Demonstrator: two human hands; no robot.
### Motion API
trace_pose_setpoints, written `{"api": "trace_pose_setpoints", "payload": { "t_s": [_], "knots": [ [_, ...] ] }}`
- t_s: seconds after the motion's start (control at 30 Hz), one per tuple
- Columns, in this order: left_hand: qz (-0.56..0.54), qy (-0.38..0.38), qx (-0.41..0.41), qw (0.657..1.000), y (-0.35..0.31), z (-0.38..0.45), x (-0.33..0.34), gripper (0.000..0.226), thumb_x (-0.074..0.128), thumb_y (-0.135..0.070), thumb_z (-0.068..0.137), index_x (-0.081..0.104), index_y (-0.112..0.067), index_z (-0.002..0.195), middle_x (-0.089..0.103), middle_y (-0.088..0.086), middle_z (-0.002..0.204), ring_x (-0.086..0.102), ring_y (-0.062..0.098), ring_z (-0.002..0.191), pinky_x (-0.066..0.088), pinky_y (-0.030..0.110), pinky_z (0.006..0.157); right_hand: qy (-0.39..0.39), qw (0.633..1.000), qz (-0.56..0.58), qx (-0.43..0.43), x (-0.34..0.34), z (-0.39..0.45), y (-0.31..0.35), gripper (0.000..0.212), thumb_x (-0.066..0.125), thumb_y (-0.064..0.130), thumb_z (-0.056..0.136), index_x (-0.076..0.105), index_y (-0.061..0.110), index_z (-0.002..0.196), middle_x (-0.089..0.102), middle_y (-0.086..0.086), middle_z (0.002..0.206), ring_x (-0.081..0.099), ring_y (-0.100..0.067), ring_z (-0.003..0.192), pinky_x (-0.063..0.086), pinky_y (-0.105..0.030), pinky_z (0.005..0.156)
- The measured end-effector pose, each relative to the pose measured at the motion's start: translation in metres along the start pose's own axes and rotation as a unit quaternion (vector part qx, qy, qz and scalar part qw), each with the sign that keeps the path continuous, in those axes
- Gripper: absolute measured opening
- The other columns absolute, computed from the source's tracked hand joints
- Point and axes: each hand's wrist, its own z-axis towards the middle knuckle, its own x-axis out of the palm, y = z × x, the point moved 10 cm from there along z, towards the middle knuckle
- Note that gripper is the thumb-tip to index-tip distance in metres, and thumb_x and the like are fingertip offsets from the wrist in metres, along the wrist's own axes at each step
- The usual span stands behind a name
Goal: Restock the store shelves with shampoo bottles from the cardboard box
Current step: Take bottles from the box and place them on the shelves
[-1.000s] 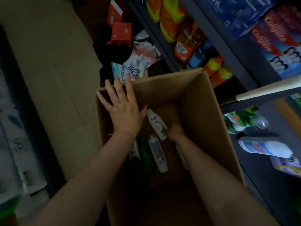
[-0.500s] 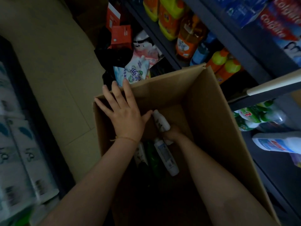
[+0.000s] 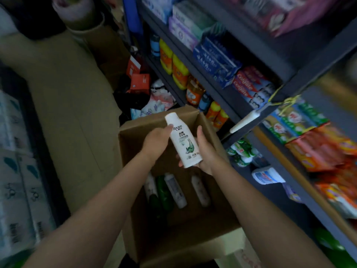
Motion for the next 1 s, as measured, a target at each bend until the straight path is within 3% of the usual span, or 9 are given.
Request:
{"api": "trace_pose_setpoints", "payload": {
  "t_s": [0.07,0.17,0.23,0.33,0.43,0.5,0.63,0.83,1.0],
  "knots": [
    [-0.163,0.079,-0.021,0.983,-0.024,-0.035,0.03,0.027,0.054,-0.046,0.099,0.063,-0.021,0.101,0.071,0.009,0.102,0.067,0.027,0.097,0.051,0.036,0.072,0.032,0.998,0.031,-0.049,0.016,-0.04,0.025,0.087,0.021,0.076,0.088,0.064,0.008,0.12,0.07,-0.023,0.091,0.068,-0.034,0.07,0.057,-0.039,0.053],
    [-0.223,0.089,0.046,0.97,-0.063,-0.077,0.046,0.029,0.059,-0.046,0.096,0.064,-0.021,0.109,0.074,0.015,0.101,0.071,0.03,0.083,0.041,0.027,0.044,0.069,0.988,0.046,-0.132,0.023,-0.097,0.057,0.078,0.022,0.075,0.085,0.066,0.019,0.116,0.07,-0.021,0.108,0.067,-0.039,0.09,0.059,-0.049,0.065],
    [-0.251,0.091,0.069,0.961,-0.09,-0.106,0.057,0.03,0.059,-0.05,0.095,0.066,-0.024,0.11,0.076,0.008,0.1,0.073,0.026,0.086,0.053,0.031,0.051,0.049,0.985,0.028,-0.166,0.014,-0.132,0.073,0.077,0.022,0.075,0.088,0.066,0.019,0.119,0.071,-0.018,0.109,0.068,-0.037,0.094,0.057,-0.056,0.079],
    [-0.262,0.102,0.099,0.954,-0.131,-0.149,0.08,0.036,0.057,-0.056,0.094,0.067,-0.027,0.113,0.078,0.004,0.1,0.074,0.026,0.093,0.059,0.048,0.084,-0.018,0.98,0.001,-0.196,-0.011,-0.185,0.1,0.079,0.027,0.075,0.09,0.069,0.013,0.116,0.073,-0.017,0.104,0.07,-0.034,0.092,0.055,-0.053,0.09],
    [-0.253,0.107,0.136,0.952,-0.174,-0.188,0.099,0.045,0.051,-0.064,0.093,0.07,-0.026,0.109,0.077,0.008,0.1,0.075,0.025,0.087,0.059,0.044,0.078,-0.05,0.966,-0.056,-0.247,-0.025,-0.252,0.132,0.051,0.044,0.062,0.093,0.071,0.02,0.1,0.075,-0.009,0.09,0.071,-0.022,0.077,0.059,-0.037,0.073],
    [-0.247,0.14,0.162,0.945,-0.205,-0.213,0.118,0.055,0.046,-0.072,0.091,0.074,-0.026,0.103,0.074,0.015,0.108,0.074,0.026,0.086,0.057,0.041,0.075,-0.063,0.947,-0.109,-0.294,-0.037,-0.295,0.15,0.025,0.065,0.049,0.088,0.069,0.026,0.098,0.075,-0.008,0.097,0.072,-0.021,0.081,0.059,-0.04,0.079],
    [-0.194,0.148,0.239,0.94,-0.268,-0.267,0.138,0.054,0.038,-0.065,0.098,0.079,-0.031,0.088,0.077,0.003,0.099,0.073,0.022,0.093,0.056,0.04,0.084,-0.09,0.894,-0.136,-0.417,-0.066,-0.385,0.186,0.023,0.072,0.034,0.088,0.067,0.031,0.11,0.074,-0.003,0.108,0.071,-0.024,0.099,0.056,-0.048,0.09],
    [-0.139,0.135,0.422,0.886,-0.367,-0.346,0.159,0.025,0.052,-0.011,0.097,0.073,-0.026,0.095,0.072,-0.003,0.104,0.068,0.015,0.099,0.055,0.027,0.08,-0.195,0.793,-0.18,-0.549,-0.101,-0.525,0.234,0.04,0.078,0.011,0.081,0.065,0.02,0.118,0.072,-0.001,0.114,0.068,-0.017,0.105,0.055,-0.037,0.09],
    [-0.065,0.127,0.533,0.834,-0.428,-0.386,0.176,0.022,0.058,-0.006,0.093,0.072,-0.021,0.1,0.067,-0.008,0.103,0.064,0.001,0.093,0.048,0.01,0.079,-0.274,0.674,-0.211,-0.653,-0.096,-0.633,0.275,0.036,0.083,0.01,0.074,0.067,0.031,0.1,0.072,0.014,0.099,0.068,0.003,0.089,0.056,-0.017,0.075]
  ]
}}
